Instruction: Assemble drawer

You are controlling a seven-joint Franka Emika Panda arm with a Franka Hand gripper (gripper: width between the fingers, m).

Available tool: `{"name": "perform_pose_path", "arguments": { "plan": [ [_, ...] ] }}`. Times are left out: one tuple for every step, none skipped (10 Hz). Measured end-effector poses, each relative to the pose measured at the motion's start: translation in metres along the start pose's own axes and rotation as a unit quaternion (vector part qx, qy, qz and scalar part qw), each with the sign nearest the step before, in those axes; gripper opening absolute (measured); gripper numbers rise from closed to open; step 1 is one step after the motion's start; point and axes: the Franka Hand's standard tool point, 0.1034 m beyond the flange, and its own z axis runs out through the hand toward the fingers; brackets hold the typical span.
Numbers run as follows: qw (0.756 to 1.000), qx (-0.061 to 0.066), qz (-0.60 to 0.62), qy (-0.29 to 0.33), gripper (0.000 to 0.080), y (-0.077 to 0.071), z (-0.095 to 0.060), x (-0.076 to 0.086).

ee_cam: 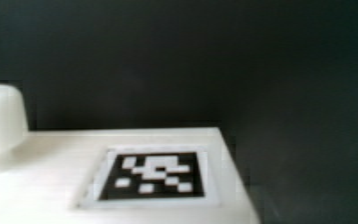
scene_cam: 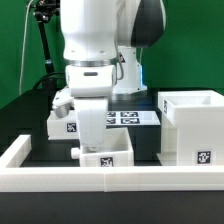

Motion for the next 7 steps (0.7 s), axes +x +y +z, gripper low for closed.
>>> {"name": "perform_pose_path", "arguments": {
  "plan": [
    [1.0,0.0,0.003,0.002,0.0042,0.0038,-0.0014,0.0083],
    [1.0,0.0,0.0,0.004,0.0042,0.0041,-0.0017,0.0132],
    [1.0,0.001,0.001,0.004,0.0042,0.0034,-0.001,0.0119],
    [1.0,0.001,0.001,0.004,0.0042,0.003,-0.0008,0.0113],
    [1.0,0.002,0.002,0.004,0.0042,0.0027,-0.0006,0.0113],
    [1.0,-0.002,0.0,0.004,0.0042,0.0025,-0.0001,0.0105],
    [1.0,-0.023,-0.007,0.003,0.0042,0.0025,0.0015,0.0087]
  ]
}}
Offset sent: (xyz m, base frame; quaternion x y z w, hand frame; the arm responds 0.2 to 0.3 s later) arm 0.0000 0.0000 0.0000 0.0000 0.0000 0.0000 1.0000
